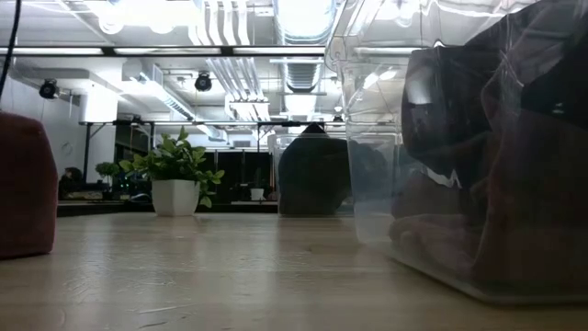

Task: Pick & Place hat
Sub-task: Put the maroon cap into the bottom transparent bin

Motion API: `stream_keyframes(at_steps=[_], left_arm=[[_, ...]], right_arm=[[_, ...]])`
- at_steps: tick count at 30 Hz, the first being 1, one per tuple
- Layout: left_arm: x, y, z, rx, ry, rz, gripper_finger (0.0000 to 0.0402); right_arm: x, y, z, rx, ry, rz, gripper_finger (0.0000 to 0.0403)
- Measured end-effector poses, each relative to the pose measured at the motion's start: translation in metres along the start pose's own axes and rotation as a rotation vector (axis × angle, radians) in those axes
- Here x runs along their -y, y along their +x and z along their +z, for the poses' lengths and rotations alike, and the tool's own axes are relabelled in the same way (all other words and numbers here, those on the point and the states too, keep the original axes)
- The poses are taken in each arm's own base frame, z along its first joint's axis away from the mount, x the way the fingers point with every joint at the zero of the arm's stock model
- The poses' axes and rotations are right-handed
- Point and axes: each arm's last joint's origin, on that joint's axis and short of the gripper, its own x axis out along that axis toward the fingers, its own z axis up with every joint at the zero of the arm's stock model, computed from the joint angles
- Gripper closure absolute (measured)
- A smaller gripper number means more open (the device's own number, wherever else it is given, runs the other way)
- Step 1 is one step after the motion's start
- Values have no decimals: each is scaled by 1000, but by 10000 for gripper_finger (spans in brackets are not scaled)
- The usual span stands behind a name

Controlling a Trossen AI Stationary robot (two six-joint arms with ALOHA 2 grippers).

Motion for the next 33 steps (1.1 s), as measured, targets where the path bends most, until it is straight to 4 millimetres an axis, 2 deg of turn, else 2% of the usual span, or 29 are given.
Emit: stream_keyframes(at_steps=[6,9,16,21,28,33], left_arm=[[14,17,-51,11,-154,215,296],[20,34,-74,13,-234,262,296],[22,75,-130,-102,-479,359,296],[13,109,-169,-199,-555,470,296],[-6,149,-211,-287,-624,561,296],[-25,172,-238,-435,-707,616,296]], right_arm=[[-3,0,-4,-114,-1,119,257],[-4,-1,-5,-144,-7,149,257],[-4,-1,-5,-155,-8,162,257],[-4,-1,-5,-157,-13,163,257],[-4,-1,-5,-155,-53,168,257],[-5,-1,-5,-154,-52,168,257]])
